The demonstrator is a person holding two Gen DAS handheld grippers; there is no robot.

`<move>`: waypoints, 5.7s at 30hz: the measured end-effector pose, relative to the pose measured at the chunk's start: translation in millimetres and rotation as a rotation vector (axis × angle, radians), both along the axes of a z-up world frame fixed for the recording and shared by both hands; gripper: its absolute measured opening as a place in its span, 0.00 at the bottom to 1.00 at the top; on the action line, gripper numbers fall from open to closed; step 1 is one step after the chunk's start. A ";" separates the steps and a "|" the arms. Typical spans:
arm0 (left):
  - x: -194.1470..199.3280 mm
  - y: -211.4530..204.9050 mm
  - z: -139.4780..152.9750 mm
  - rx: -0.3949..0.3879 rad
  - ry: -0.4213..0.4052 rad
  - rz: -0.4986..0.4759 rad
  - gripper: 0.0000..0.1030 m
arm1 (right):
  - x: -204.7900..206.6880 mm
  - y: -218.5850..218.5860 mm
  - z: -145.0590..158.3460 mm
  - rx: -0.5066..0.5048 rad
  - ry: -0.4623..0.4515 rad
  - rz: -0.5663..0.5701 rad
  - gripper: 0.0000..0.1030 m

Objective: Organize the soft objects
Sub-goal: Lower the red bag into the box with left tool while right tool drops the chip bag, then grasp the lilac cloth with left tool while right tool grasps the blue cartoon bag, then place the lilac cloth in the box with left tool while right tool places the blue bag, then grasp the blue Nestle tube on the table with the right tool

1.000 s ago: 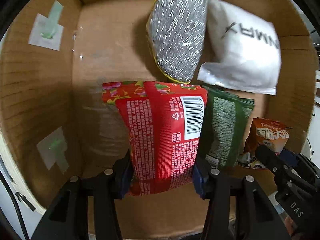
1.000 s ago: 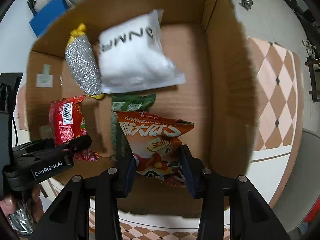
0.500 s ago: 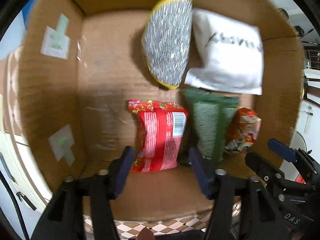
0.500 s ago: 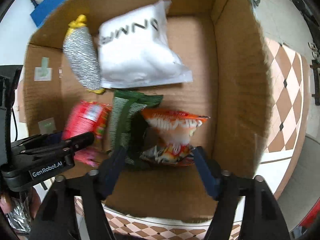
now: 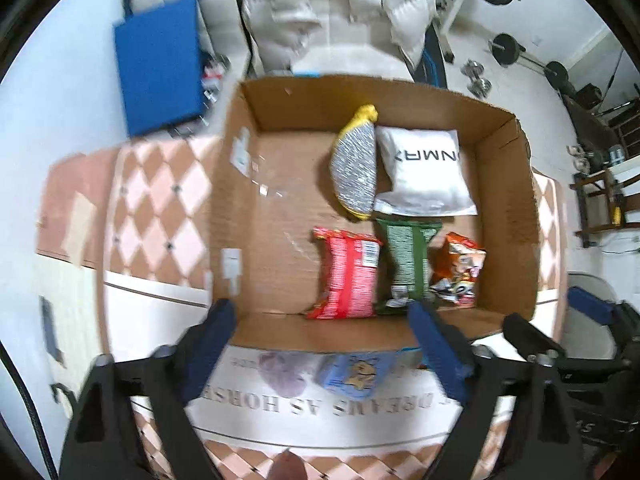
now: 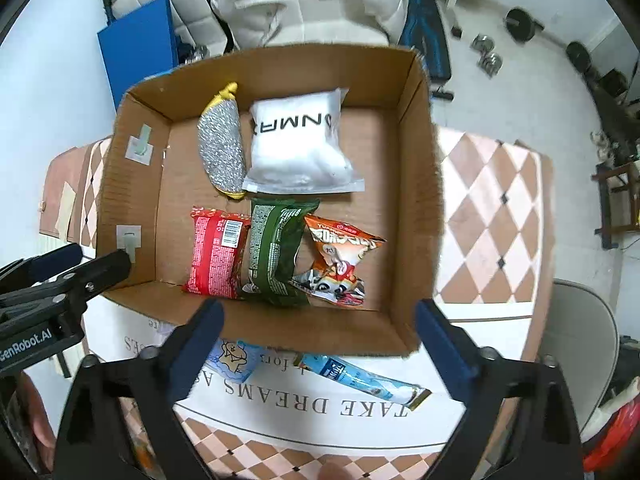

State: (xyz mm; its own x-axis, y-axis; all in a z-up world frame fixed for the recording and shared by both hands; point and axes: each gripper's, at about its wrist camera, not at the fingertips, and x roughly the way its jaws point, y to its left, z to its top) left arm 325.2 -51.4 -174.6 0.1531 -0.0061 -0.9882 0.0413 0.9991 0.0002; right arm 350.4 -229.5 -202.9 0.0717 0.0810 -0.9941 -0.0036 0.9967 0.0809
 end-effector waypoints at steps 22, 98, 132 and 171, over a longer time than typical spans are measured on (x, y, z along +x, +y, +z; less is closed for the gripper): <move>-55.1 19.2 68.9 0.021 -0.277 0.049 0.93 | -90.3 7.1 102.6 -0.081 -0.311 -0.022 1.00; -80.2 30.9 -9.7 -0.280 0.031 0.024 0.30 | -153.6 21.1 21.9 0.229 -0.067 -0.087 0.36; 164.1 33.4 -96.0 -0.070 0.154 0.044 0.85 | 133.5 3.4 -81.3 -0.234 0.007 -0.037 0.85; -15.9 20.9 46.0 -0.011 -0.169 0.058 0.97 | -46.8 8.5 64.9 0.068 -0.168 0.006 1.00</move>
